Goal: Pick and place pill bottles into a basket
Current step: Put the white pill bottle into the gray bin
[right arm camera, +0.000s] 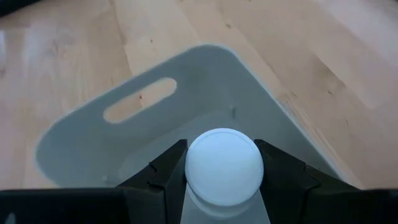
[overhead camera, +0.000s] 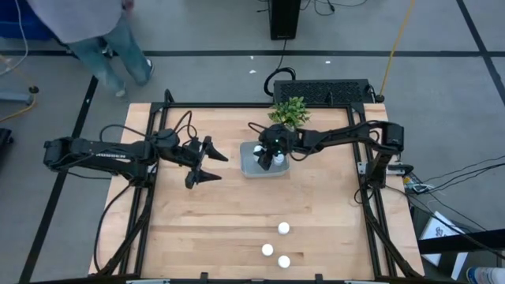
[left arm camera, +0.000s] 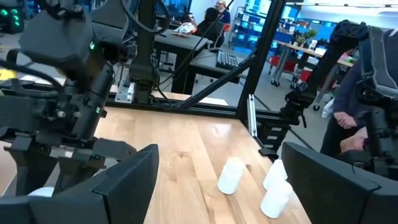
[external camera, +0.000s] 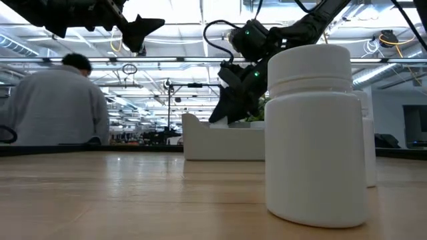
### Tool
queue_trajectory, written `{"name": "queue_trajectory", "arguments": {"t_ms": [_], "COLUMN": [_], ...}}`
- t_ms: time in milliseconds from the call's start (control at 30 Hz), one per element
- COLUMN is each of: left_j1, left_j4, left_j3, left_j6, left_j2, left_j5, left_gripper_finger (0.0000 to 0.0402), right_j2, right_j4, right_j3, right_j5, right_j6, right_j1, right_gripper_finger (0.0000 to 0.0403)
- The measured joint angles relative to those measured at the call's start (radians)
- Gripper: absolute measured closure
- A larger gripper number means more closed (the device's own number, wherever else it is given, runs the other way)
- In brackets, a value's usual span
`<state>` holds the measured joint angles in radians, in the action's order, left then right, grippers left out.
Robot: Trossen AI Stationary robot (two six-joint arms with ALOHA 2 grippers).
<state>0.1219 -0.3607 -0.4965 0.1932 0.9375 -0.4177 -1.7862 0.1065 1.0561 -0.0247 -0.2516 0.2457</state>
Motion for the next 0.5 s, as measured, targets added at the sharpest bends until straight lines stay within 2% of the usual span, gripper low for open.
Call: {"name": "queue_trajectory", "arguments": {"t_ms": [500], "left_j1": [0.000], "left_j4": [0.027], "left_j3": [0.000], "left_j6": [-0.005], "left_j2": [0.000], "left_j5": [0.001], "left_gripper_finger": [0.0055], "right_j2": [-0.026], "right_j4": [0.017], "right_j3": [0.000], "right_j5": [0.027], "right_j6": [0.025], "right_j1": [0.004], "right_gripper_finger": [0.0246]}}
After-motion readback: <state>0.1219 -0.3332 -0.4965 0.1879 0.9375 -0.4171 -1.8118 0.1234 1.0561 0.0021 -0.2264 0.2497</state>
